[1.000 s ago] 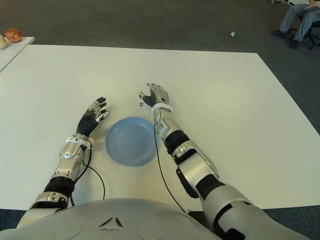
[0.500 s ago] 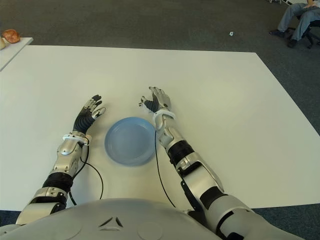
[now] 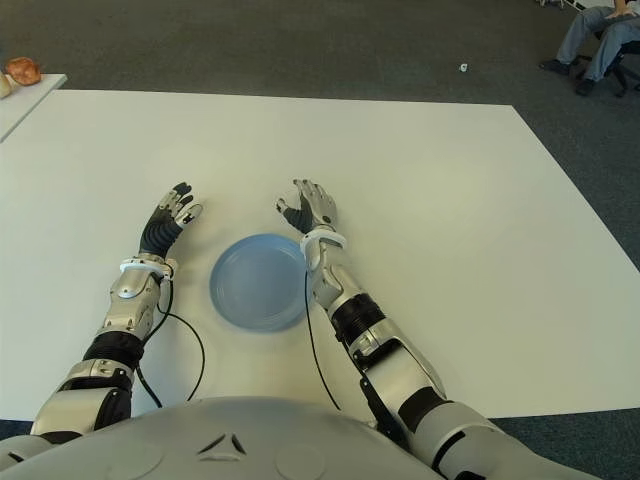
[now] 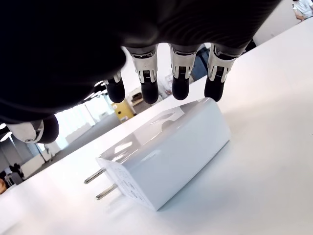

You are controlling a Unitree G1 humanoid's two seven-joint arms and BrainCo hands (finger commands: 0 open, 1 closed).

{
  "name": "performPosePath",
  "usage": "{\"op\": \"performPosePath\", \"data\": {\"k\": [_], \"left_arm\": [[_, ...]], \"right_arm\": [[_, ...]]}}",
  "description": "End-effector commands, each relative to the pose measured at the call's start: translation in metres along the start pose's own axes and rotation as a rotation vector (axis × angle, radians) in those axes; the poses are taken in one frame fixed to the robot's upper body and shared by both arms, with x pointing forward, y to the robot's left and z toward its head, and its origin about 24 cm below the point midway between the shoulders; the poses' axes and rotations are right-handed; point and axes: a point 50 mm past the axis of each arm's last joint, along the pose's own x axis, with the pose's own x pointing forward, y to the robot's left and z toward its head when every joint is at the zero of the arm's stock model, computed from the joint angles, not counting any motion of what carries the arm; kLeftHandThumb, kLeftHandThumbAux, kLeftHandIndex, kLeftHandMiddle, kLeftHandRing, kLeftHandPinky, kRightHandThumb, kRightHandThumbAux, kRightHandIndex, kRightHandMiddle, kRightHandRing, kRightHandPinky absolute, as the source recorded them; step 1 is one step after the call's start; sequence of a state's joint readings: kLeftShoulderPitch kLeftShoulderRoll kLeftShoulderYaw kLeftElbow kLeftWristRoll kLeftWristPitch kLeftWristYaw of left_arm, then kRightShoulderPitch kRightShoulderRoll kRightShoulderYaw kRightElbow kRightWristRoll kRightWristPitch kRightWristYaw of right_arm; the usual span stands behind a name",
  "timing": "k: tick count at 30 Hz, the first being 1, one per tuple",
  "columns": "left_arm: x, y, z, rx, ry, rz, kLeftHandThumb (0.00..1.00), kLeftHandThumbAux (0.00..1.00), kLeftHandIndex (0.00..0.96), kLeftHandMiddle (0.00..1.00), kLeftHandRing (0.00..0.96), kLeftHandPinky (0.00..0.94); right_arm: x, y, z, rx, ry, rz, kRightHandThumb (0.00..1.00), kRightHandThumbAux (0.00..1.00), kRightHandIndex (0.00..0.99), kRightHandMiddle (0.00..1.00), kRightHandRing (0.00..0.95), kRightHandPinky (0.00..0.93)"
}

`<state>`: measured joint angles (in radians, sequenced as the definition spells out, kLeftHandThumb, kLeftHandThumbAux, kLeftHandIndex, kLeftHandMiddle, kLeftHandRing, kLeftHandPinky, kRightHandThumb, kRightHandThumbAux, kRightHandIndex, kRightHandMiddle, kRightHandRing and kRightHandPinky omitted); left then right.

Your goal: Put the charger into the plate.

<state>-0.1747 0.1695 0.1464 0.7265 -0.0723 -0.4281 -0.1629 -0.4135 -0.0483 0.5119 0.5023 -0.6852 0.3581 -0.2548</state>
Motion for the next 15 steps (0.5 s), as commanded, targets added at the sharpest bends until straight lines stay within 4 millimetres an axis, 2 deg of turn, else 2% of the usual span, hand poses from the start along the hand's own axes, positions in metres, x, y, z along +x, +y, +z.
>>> {"op": "performPosePath", "data": {"k": [1,15], "left_arm": [[-0.0021,0.0033,-0.0081,-0.006,0.049,0.019,0.000,0.600,0.000,0.004,0.000,0.000],[-0.0015,0.0034,-0.0047,-0.001,0.034,0.011,0.000,0.603,0.000,0.007,0.000,0.000]], "right_arm": [[-0.0027,0.0062,-0.0050,-0.016,0.024,0.010,0.203,0.210,0.000,0.000,0.000,0.000],[-0.0043,0.0140,-0.0104,-0.016,0.035,0.022,0.206,0.207,0.000,0.000,0.000,0.000]]}}
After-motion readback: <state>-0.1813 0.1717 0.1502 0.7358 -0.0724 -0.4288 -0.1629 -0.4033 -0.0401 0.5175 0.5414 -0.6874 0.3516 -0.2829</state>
